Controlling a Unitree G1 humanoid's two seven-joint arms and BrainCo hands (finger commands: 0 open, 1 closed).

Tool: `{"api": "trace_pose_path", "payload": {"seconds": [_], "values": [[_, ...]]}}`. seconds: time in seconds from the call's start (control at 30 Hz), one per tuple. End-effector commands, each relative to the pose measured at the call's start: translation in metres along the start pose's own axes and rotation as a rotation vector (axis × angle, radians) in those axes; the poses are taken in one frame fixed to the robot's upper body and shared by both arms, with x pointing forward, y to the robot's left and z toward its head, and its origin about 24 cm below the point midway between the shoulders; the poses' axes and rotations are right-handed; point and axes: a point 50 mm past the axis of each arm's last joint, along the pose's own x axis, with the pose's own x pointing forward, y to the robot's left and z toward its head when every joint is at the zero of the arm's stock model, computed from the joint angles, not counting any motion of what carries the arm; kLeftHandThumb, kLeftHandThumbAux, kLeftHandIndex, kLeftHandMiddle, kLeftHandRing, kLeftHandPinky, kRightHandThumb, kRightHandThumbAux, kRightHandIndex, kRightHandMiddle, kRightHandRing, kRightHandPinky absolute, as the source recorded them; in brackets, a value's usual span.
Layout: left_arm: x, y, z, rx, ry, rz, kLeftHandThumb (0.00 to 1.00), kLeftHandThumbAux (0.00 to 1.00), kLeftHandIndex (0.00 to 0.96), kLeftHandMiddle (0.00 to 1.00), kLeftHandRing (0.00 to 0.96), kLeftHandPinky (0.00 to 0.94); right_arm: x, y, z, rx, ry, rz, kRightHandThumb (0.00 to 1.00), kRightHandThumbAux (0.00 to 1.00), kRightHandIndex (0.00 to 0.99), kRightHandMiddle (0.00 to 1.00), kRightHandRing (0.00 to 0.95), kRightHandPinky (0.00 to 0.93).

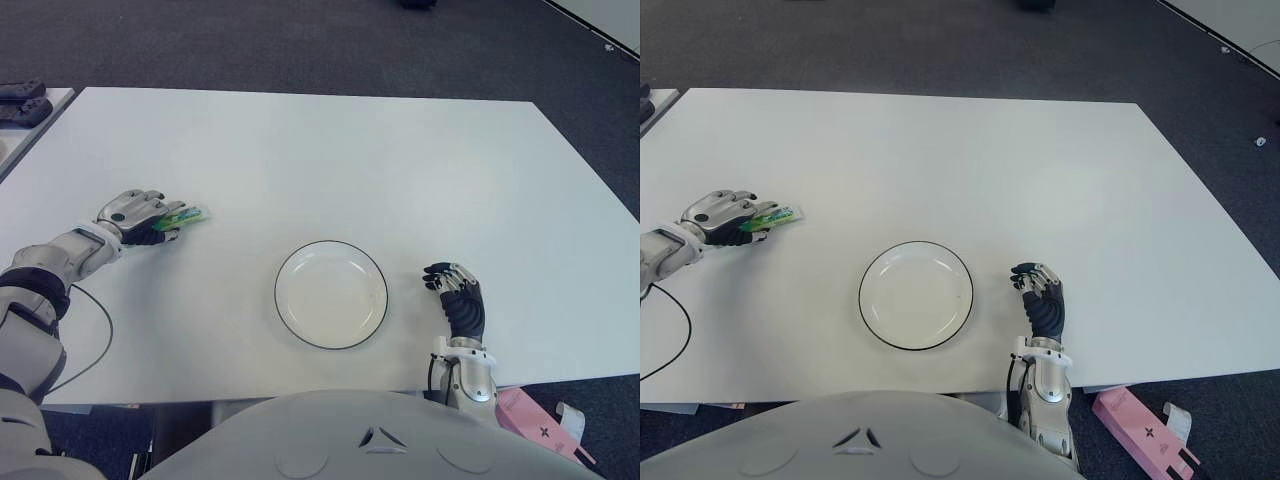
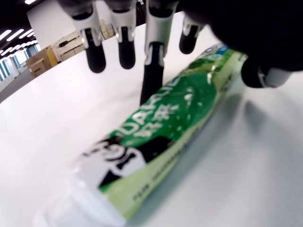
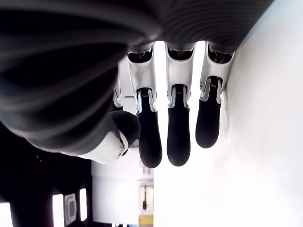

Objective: Put the toothpaste on the table into the plate.

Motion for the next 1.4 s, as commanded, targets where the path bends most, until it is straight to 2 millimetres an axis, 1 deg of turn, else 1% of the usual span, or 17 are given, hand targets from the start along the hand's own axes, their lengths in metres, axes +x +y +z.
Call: {"api": "trace_pose_path", "payload": {"seconds": [0.03,0.37,0.5,0.63,0.9,1.07,1.1,1.13,1.2,1.23,1.27,1.3,1.33,1.37,1.4], "values": [[-0.0033,-0.0305,0.0268,-0.035,-0.094,-0.116,0.518,0.209,0.000,0.146,0.133,0.192,-0.0013,-0.0004,-0.0028,-0.007,0.024,-0.009,0.710,0.728,0.428,0.478,0.476,0.457],[-0.0039,-0.0302,0.0265,-0.047,-0.097,-0.118,0.500,0.236,0.000,0.139,0.140,0.210,-0.0005,-0.0006,-0.0026,-0.011,0.023,0.001,0.711,0.730,0.429,0.485,0.474,0.446],[-0.0040,-0.0300,0.0263,-0.045,-0.097,-0.119,0.497,0.237,0.000,0.139,0.149,0.229,0.0000,-0.0013,-0.0031,-0.012,0.026,-0.001,0.711,0.730,0.429,0.480,0.478,0.482],[-0.0040,-0.0298,0.0263,-0.040,-0.100,-0.120,0.491,0.241,0.000,0.142,0.158,0.228,-0.0008,-0.0026,-0.0037,-0.009,0.027,-0.002,0.711,0.730,0.429,0.484,0.485,0.483],[-0.0042,-0.0297,0.0264,-0.038,-0.101,-0.115,0.496,0.264,0.017,0.168,0.193,0.285,-0.0006,-0.0029,-0.0030,0.002,0.028,-0.003,0.711,0.728,0.429,0.479,0.480,0.464],[-0.0048,-0.0299,0.0257,-0.064,-0.090,-0.112,0.556,0.308,0.074,0.205,0.258,0.400,-0.0004,-0.0034,-0.0027,-0.001,0.028,-0.004,0.710,0.728,0.429,0.477,0.476,0.462],[-0.0049,-0.0300,0.0256,-0.070,-0.088,-0.110,0.611,0.330,0.103,0.230,0.286,0.458,-0.0004,-0.0035,-0.0027,-0.002,0.028,-0.004,0.710,0.727,0.429,0.478,0.475,0.462],[-0.0052,-0.0304,0.0253,-0.082,-0.081,-0.109,0.647,0.343,0.121,0.246,0.303,0.496,-0.0004,-0.0036,-0.0026,-0.003,0.028,-0.004,0.710,0.727,0.429,0.479,0.475,0.463],[-0.0054,-0.0309,0.0247,-0.100,-0.069,-0.110,0.700,0.361,0.188,0.280,0.353,0.526,-0.0004,-0.0040,-0.0025,-0.009,0.027,-0.007,0.710,0.727,0.429,0.481,0.476,0.464],[-0.0055,-0.0310,0.0245,-0.107,-0.066,-0.112,0.734,0.374,0.256,0.357,0.401,0.544,-0.0004,-0.0042,-0.0025,-0.012,0.027,-0.008,0.710,0.727,0.429,0.483,0.477,0.460],[-0.0057,-0.0317,0.0232,-0.116,-0.055,-0.118,0.746,0.378,0.281,0.385,0.418,0.551,-0.0003,-0.0045,-0.0025,-0.014,0.027,-0.010,0.710,0.727,0.429,0.484,0.477,0.458],[-0.0060,-0.0322,0.0223,-0.123,-0.048,-0.123,0.773,0.390,0.334,0.443,0.460,0.570,-0.0003,-0.0046,-0.0024,-0.015,0.027,-0.011,0.710,0.727,0.429,0.485,0.476,0.454],[-0.0062,-0.0336,0.0211,-0.126,-0.034,-0.128,0.783,0.393,0.354,0.464,0.474,0.576,-0.0002,-0.0047,-0.0024,-0.016,0.028,-0.011,0.710,0.727,0.429,0.485,0.476,0.452],[-0.0064,-0.0346,0.0204,-0.127,-0.025,-0.132,0.845,0.469,0.391,0.475,0.526,0.602,-0.0002,-0.0048,-0.0024,-0.016,0.028,-0.012,0.710,0.727,0.429,0.484,0.475,0.448],[-0.0064,-0.0351,0.0201,-0.128,-0.021,-0.134,0.884,0.517,0.415,0.482,0.559,0.619,-0.0002,-0.0048,-0.0024,-0.016,0.028,-0.012,0.710,0.727,0.429,0.484,0.474,0.446]]}}
